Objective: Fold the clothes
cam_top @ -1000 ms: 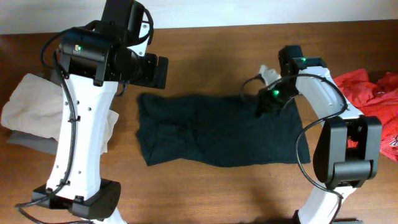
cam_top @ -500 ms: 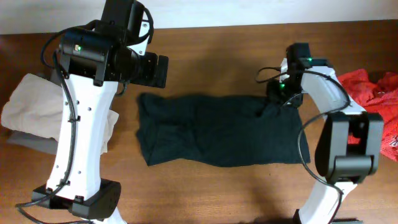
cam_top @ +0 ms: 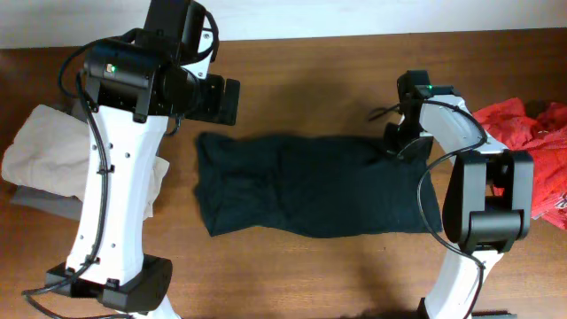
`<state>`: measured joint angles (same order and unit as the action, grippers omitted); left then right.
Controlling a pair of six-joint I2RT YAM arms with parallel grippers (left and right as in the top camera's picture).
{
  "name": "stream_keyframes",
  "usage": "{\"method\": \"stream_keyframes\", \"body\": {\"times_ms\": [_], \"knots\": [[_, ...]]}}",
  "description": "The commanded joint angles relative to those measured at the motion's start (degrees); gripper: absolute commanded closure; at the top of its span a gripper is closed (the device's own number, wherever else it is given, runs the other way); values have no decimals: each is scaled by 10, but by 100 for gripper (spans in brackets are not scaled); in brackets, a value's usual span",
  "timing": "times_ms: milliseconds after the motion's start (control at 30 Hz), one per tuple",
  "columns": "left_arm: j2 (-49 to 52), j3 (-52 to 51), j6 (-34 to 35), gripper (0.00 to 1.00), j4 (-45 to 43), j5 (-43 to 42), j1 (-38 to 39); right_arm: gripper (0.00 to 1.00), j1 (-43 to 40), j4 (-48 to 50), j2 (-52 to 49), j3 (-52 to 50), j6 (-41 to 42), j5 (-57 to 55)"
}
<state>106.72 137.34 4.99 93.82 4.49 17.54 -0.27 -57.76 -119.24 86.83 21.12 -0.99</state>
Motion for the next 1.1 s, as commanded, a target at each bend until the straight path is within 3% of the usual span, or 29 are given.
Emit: {"method": "stream_keyframes", "body": {"times_ms": [0,300,367,400,467,900,1000,1067], "knots": [[-13,-4,-7,1,-2,-4,-1,96,3,-21,30,2,2,-25],[-13,-4,-7,1,-4,-4,-1,95,3,-64,80,2,-13,-20],[-13,-4,-7,1,-6,-4,-1,66,6,-43,78,-1,-11,2],[-13,-4,-7,1,-6,-4,-1,57,7,-28,76,-4,-11,16],[-13,-4,-7,1,-7,-4,-1,55,13,14,69,-12,-7,46],[-13,-4,-7,1,-9,-5,-1,57,37,74,5,-21,79,-2],[-13,-4,-7,1,-8,-5,-1,63,36,72,-2,-21,79,-11],[-13,-4,-7,1,-7,-5,-1,74,37,68,-3,-21,79,-28]]}}
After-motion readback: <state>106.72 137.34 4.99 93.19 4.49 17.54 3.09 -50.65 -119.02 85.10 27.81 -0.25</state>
